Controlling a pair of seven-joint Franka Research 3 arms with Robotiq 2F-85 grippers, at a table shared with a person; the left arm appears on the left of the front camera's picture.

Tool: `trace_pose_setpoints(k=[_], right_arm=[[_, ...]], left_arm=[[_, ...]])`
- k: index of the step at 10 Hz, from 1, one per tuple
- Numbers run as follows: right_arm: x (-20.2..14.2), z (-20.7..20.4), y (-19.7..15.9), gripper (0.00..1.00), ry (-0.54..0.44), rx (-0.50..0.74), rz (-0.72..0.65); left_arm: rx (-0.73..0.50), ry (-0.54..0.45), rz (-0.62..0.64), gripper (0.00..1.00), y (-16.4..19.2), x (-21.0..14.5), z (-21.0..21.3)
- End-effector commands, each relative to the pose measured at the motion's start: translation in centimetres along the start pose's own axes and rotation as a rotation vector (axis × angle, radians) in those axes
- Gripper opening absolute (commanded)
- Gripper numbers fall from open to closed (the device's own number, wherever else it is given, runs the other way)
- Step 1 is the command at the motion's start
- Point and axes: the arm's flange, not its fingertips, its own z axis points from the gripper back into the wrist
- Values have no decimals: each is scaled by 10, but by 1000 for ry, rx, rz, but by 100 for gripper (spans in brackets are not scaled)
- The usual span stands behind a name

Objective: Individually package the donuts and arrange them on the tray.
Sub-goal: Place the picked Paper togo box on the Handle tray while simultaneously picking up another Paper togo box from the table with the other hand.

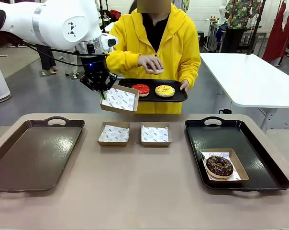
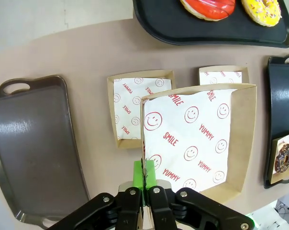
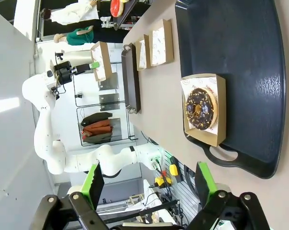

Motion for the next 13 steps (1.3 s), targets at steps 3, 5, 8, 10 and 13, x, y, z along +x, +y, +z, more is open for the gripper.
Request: trace_pose_setpoints(k=[3,5,8,10,13], right_arm=[[1,1,-1,100,-10,-2,-10],[1,1,-1,100,-10,-2,-10],[1,1,-1,100,-10,-2,-10],[1,1,-1,100,-10,-2,-10],[1,1,-1,100,-10,-2,-10]], left_arm=[[-2,-11,2,0,1,0,3],[-2,-11,2,0,1,0,3],[-2,-11,2,0,1,0,3],[-2,-11,2,0,1,0,3],[-2,-11,2,0,1,0,3]])
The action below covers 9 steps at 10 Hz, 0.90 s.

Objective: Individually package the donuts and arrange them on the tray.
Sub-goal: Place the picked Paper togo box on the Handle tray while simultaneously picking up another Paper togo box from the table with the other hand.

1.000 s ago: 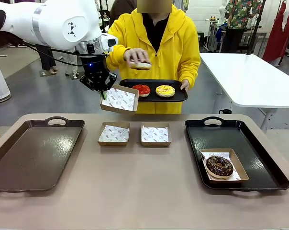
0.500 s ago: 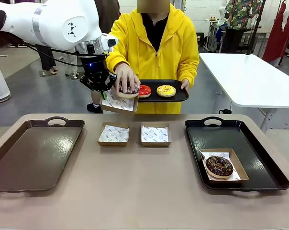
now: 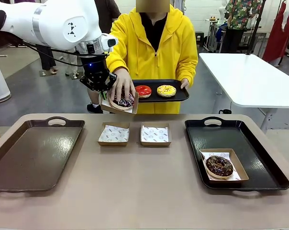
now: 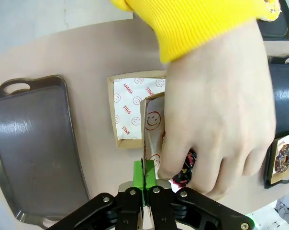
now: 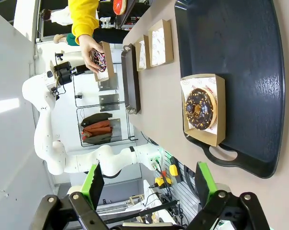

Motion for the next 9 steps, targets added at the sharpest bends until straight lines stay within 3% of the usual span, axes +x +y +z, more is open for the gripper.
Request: trace_pose_setpoints(k=[1,9], right_arm=[[2,0,-1,100,-7,-2,-8],[2,0,-1,100,-7,-2,-8]], left_arm=[[-2,-11,2,0,1,0,3],[-2,-11,2,0,1,0,3]])
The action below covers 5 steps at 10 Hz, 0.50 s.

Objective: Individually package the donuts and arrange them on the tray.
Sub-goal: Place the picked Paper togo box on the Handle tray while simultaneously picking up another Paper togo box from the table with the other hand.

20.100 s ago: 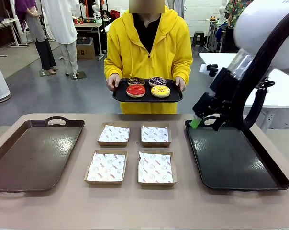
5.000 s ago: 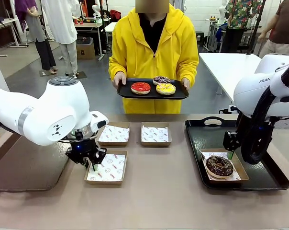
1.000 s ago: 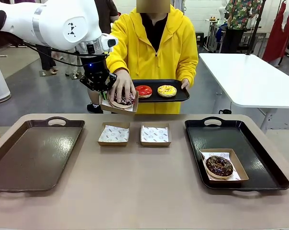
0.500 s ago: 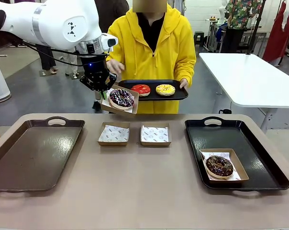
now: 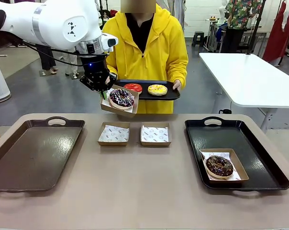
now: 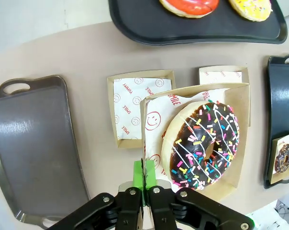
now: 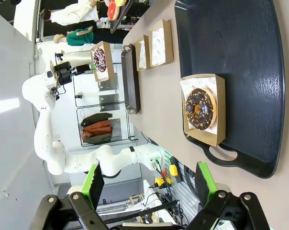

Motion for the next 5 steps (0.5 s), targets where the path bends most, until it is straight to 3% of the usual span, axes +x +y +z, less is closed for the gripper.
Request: trace_pose_setpoints(k=[1,5], right_arm=[[2,0,-1,100,-7,-2,-8],[0,0,0,100,0,0,0]], left_arm=[[-2,-11,2,0,2,0,3],[0,0,0,1,0,0,0]])
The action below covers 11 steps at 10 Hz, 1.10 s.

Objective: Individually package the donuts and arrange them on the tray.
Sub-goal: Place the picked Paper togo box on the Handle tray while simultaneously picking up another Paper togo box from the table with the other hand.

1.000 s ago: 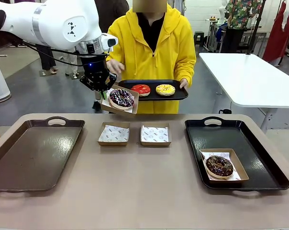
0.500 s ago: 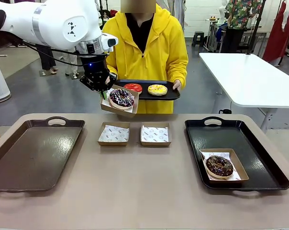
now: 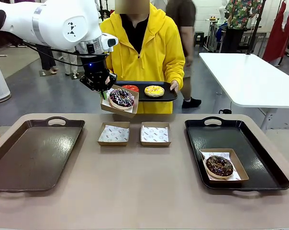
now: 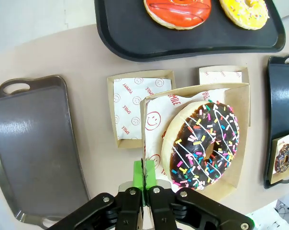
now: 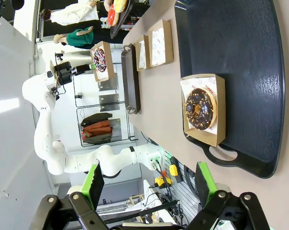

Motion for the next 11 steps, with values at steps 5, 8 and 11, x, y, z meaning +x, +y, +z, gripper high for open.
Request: trace_pose_setpoints(k=[5,8,11], right_arm=[[45,-37,95,100,-52,-266,92],[88,-93,159,100,-14,-470,94],[108,-174,201,100,25,-660,130]], left_arm=[[-54,77,-116,1,68,-44,41],[-70,97,-99,1,135,-78,59],[-46,106,-88,1,182,-103,47]])
